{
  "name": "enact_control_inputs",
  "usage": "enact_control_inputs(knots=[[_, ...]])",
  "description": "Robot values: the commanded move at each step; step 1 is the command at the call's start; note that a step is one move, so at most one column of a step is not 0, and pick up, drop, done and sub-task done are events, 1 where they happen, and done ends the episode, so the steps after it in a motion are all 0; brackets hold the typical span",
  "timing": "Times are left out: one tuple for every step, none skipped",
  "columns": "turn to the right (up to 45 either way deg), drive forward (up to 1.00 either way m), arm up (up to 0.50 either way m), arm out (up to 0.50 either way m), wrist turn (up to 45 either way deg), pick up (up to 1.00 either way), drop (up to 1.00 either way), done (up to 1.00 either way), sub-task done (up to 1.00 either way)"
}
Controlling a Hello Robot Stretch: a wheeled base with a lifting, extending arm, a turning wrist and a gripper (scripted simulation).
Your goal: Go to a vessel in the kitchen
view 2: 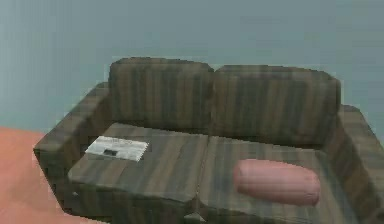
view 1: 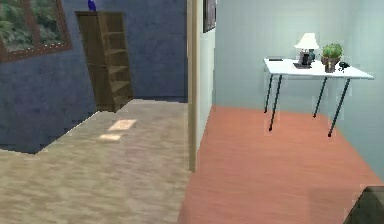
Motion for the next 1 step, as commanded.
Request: enact_control_inputs(knots=[[-45.0,0.0,0.0,0.0,0.0,0.0,0.0,0.0,0.0]])
